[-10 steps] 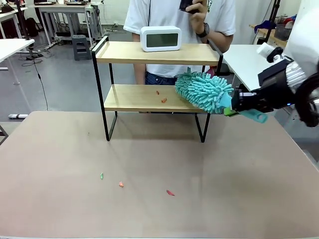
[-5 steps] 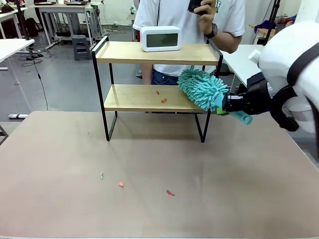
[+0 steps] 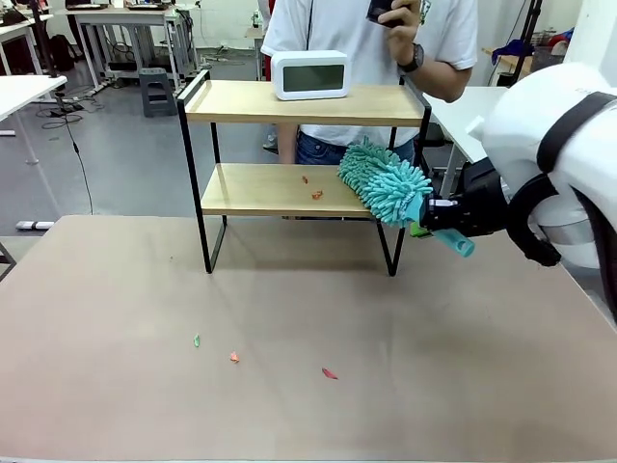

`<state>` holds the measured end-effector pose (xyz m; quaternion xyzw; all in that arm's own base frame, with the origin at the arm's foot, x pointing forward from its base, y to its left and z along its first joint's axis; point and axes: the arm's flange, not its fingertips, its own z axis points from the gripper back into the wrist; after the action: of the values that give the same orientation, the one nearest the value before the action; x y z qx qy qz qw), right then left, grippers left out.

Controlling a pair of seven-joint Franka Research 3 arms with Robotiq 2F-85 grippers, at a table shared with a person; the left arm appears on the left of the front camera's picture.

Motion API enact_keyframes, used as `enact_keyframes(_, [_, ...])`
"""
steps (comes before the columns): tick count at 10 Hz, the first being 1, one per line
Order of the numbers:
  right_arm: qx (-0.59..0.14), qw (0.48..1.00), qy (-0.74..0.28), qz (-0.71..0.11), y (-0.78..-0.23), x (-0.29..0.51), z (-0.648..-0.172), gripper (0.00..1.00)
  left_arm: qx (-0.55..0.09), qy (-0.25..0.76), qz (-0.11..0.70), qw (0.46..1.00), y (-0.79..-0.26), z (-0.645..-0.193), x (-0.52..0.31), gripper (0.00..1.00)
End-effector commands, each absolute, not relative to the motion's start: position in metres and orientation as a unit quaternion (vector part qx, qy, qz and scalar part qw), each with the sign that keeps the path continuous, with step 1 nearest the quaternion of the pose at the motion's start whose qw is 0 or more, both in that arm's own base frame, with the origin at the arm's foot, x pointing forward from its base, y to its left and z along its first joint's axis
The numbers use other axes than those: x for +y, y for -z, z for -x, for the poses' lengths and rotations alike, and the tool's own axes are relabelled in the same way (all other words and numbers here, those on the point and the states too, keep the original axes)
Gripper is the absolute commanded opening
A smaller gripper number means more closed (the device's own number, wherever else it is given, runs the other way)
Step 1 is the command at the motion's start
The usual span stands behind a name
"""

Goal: Clean the shelf.
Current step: Clean the remaining tier of the Shelf with the Duster once objects are removed.

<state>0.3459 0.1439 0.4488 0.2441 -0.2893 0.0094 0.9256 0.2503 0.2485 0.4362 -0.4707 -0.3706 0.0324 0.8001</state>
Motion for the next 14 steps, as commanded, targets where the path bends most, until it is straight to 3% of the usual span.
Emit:
enact_keyframes(1, [-0.286, 0.921, -0.003, -0.264, -0.444, 0.146, -0.339, 0.12, -0.381, -0.025, 0.472, 0.794, -0.437, -0.251, 0.247, 1.0])
enact_keyframes(9, [-0.243, 0.916, -0.061, -0.312, -0.452, 0.214, -0.369, 0.12, -0.381, -0.025, 0.472, 0.794, -0.437, -0.251, 0.247, 1.0])
enact_keyframes(11, [-0.205, 0.918, -0.123, -0.316, -0.451, 0.222, -0.368, 0.12, -0.381, -0.025, 0.472, 0.794, -0.437, -0.251, 0.247, 1.0])
enact_keyframes(12, [-0.139, 0.898, -0.186, -0.373, -0.456, 0.207, -0.362, 0.12, -0.381, -0.025, 0.472, 0.794, -0.437, -0.251, 0.247, 1.0])
enact_keyframes(14, [-0.119, 0.885, -0.208, -0.398, -0.461, 0.196, -0.357, 0.12, -0.381, -0.025, 0.472, 0.794, -0.437, -0.251, 0.247, 1.0])
